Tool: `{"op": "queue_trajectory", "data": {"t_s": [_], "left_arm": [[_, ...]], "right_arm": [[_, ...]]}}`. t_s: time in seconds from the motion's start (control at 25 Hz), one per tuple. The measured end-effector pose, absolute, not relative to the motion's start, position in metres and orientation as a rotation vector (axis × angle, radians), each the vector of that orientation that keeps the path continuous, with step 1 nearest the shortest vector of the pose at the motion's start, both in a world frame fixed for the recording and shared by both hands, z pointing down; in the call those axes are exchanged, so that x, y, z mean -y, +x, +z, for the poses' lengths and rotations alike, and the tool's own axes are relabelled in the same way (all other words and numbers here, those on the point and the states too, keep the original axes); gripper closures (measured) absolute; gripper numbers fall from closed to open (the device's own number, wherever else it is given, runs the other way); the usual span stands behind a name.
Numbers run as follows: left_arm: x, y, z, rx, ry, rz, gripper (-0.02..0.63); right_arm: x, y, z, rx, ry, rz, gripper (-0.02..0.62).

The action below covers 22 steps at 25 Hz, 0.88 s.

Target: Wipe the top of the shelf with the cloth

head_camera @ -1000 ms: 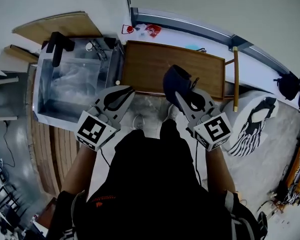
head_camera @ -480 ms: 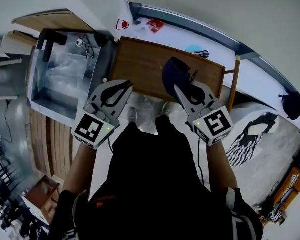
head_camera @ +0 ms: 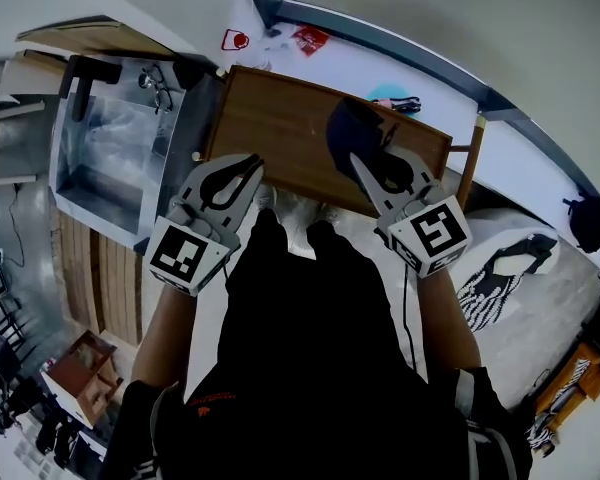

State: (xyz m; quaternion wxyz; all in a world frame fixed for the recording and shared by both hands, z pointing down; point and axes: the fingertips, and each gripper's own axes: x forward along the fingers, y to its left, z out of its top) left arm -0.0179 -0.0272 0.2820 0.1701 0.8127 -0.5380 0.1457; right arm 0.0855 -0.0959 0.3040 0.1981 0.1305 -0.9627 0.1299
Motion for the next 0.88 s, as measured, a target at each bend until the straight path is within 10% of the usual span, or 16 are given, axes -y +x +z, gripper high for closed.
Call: {"op": "queue_trajectory", "data": {"t_s": [0.88], "left_arm": [[0.045,-0.129,0.356,1.434,2.388,0.458,0.575]], "right_arm": [[0.138,-0.075,0.422,2.536,0.431,0.44,0.554]]}}
